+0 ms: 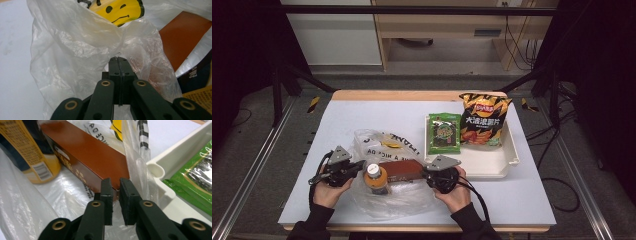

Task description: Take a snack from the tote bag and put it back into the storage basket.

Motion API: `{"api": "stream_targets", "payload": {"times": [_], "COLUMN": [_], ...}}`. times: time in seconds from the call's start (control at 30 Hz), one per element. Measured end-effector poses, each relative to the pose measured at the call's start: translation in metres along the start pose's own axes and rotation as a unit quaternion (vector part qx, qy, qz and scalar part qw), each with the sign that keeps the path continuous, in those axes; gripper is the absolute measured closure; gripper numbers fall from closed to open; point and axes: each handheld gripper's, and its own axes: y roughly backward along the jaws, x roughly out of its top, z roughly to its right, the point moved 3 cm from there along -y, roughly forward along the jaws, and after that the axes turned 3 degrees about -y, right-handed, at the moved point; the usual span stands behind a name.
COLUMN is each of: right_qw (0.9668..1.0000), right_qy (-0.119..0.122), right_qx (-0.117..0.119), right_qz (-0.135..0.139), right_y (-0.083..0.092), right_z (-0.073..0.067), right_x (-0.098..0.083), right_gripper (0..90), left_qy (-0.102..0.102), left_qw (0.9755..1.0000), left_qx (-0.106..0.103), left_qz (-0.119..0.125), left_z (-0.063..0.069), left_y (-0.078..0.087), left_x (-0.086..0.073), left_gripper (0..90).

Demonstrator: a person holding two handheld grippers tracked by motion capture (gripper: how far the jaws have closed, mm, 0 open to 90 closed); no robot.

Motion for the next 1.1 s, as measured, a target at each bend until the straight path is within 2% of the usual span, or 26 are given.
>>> {"api": "stream_targets", "payload": {"times": [0.07, 0.13, 0.23, 0.33, 0.43, 0.53, 0.63, 0.8, 0.9, 1.03, 1.1], "right_qw": [1.0, 1.0, 1.0, 1.0, 1.0, 1.0, 1.0, 0.9994, 0.9991, 0.9988, 0.9984], "right_qy": [0.003, 0.004, 0.006, 0.0, -0.005, 0.001, -0.005, -0.013, -0.013, -0.017, -0.017], "right_qx": [0.001, 0.0, -0.006, -0.006, -0.006, -0.005, 0.005, 0.033, 0.041, 0.045, 0.048], "right_qz": [0.0, 0.0, 0.0, 0.004, 0.001, -0.001, 0.0, 0.002, 0.004, 0.012, 0.026], "right_y": [-0.001, -0.001, 0.001, 0.001, -0.003, -0.006, -0.006, -0.003, 0.0, 0.002, 0.007], "right_z": [-0.001, -0.003, -0.003, -0.003, -0.004, -0.005, -0.007, -0.017, -0.022, -0.019, -0.017], "right_x": [-0.001, -0.001, -0.001, -0.002, -0.004, -0.005, -0.005, -0.008, -0.01, -0.01, -0.006], "right_gripper": [77.3, 75.7, 72.2, 67.1, 65.7, 65.4, 67.0, 68.2, 69.1, 67.7, 67.0], "left_qy": [0.002, -0.004, 0.001, 0.003, 0.006, 0.011, 0.014, 0.019, 0.019, 0.022, 0.027], "left_qw": [1.0, 0.9999, 0.9998, 0.9996, 0.9995, 0.9995, 0.9994, 0.9993, 0.9992, 0.9992, 0.9991], "left_qx": [0.002, 0.011, 0.014, 0.015, 0.015, 0.011, 0.016, 0.02, 0.025, 0.029, 0.032], "left_qz": [0.002, -0.006, -0.016, -0.023, -0.029, -0.028, -0.026, -0.026, -0.024, -0.013, 0.003], "left_z": [0.0, -0.002, -0.005, -0.007, -0.007, -0.008, -0.01, -0.019, -0.02, -0.021, -0.021], "left_y": [0.0, 0.001, 0.0, -0.001, -0.003, -0.006, -0.008, -0.013, -0.018, -0.012, -0.004], "left_x": [-0.001, -0.003, -0.008, -0.015, -0.021, -0.023, -0.022, -0.02, -0.019, -0.019, -0.018], "left_gripper": [90.0, 90.0, 90.0, 90.0, 90.0, 90.0, 90.0, 90.0, 90.0, 90.0, 90.0]}}
